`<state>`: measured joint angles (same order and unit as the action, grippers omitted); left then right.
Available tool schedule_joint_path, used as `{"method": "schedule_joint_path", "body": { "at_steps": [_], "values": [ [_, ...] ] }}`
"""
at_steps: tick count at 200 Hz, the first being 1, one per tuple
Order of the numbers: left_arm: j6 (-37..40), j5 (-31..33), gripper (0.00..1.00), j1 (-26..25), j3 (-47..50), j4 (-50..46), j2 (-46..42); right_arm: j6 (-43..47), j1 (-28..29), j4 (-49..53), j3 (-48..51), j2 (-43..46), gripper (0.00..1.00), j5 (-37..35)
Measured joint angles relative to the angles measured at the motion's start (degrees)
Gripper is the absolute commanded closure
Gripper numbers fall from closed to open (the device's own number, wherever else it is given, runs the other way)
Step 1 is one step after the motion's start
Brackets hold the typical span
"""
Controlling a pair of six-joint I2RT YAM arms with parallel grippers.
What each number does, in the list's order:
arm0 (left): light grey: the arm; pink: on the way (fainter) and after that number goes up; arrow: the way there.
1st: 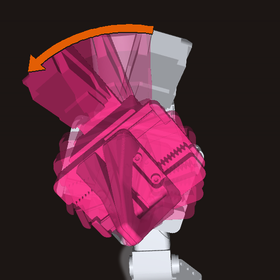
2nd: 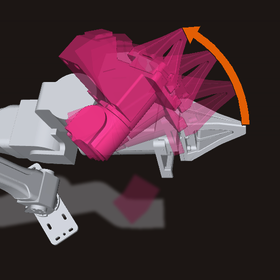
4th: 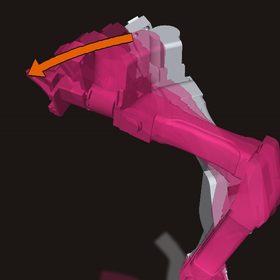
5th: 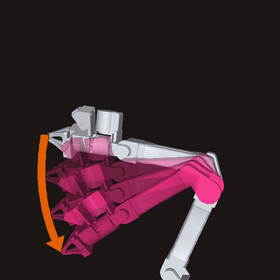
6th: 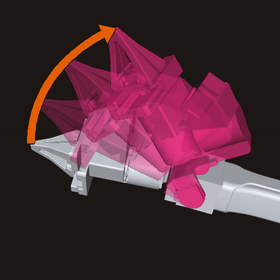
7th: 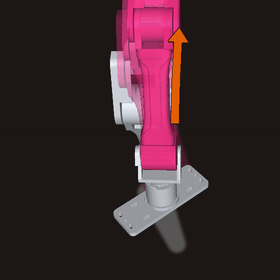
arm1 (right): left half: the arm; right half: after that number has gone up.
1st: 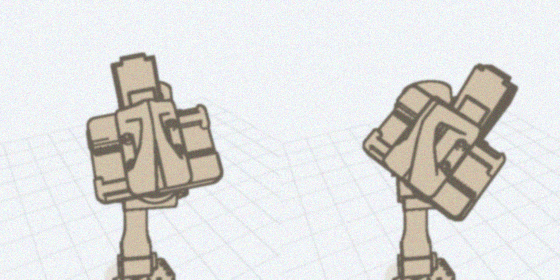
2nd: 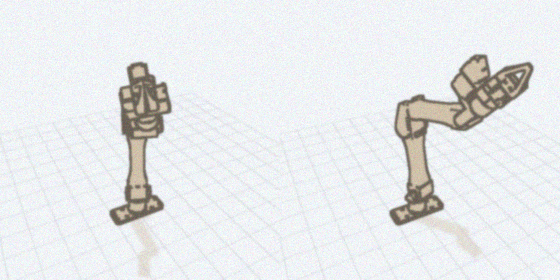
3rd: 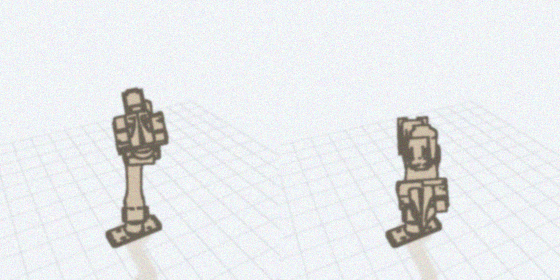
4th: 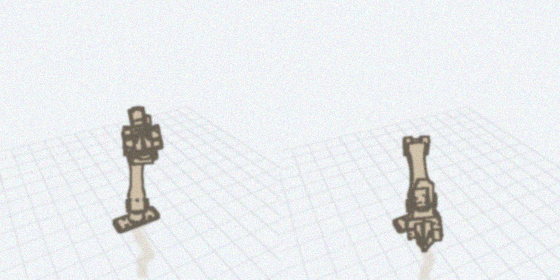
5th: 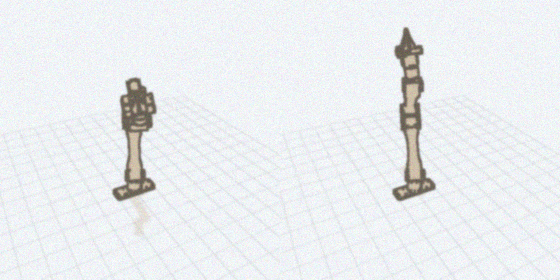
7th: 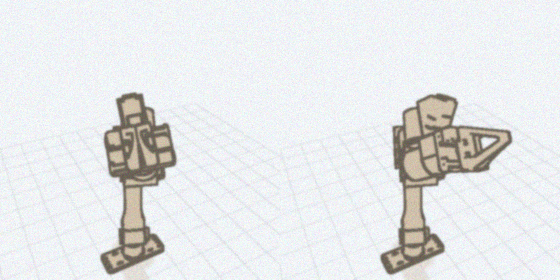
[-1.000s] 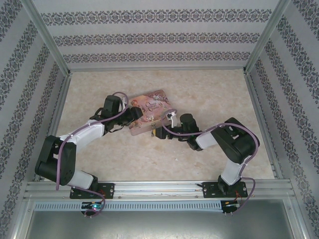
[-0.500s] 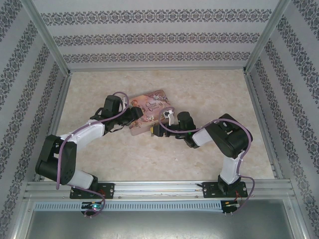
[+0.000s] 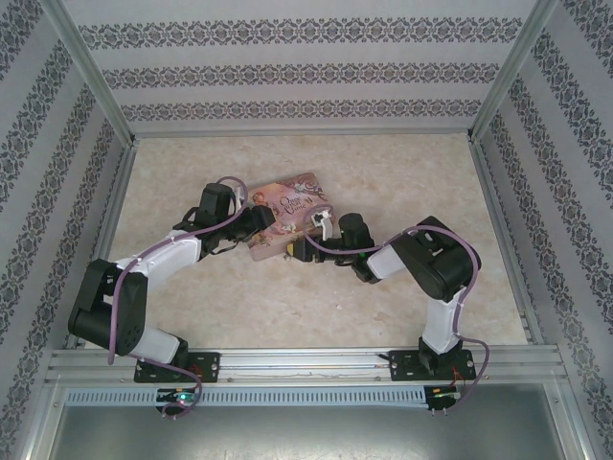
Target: Unlock the padlock with the key
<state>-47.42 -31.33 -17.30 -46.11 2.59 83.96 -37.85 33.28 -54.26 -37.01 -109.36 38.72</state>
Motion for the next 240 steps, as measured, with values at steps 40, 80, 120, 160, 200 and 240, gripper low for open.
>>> {"method": "schedule_joint_path", "body": {
  "at_steps": [40, 80, 120, 160, 200, 240],
  "values": [
    [-0.02, -0.17, 0.48, 0.00, 0.00, 0.31, 0.13, 0.02, 0.00, -0.52, 0.00, -0.33, 0.50, 0.22],
    [-0.04, -0.22, 0.48, 0.00, 0.00, 0.48, 0.22, 0.04, 0.11, -1.29, -0.20, -1.03, 0.58, 0.11],
    [-0.02, -0.17, 0.48, 0.00, 0.00, 0.94, 0.26, 0.28, 0.26, -0.83, -0.35, -1.11, 0.68, -0.94],
    [0.00, -0.15, 0.48, 0.02, 0.00, 1.42, 0.42, 0.68, 0.26, -0.90, -0.39, -1.42, 0.80, -2.12],
    [-0.02, -0.13, 0.48, 0.02, 0.11, 1.86, 0.52, 0.50, 0.26, -0.90, -0.46, -1.60, 0.91, -3.52],
    [-0.02, -0.13, 0.48, 0.02, 0.48, 2.60, 0.52, 0.02, 0.26, -0.90, -0.50, -1.60, 1.00, -3.74]
  ]
}}
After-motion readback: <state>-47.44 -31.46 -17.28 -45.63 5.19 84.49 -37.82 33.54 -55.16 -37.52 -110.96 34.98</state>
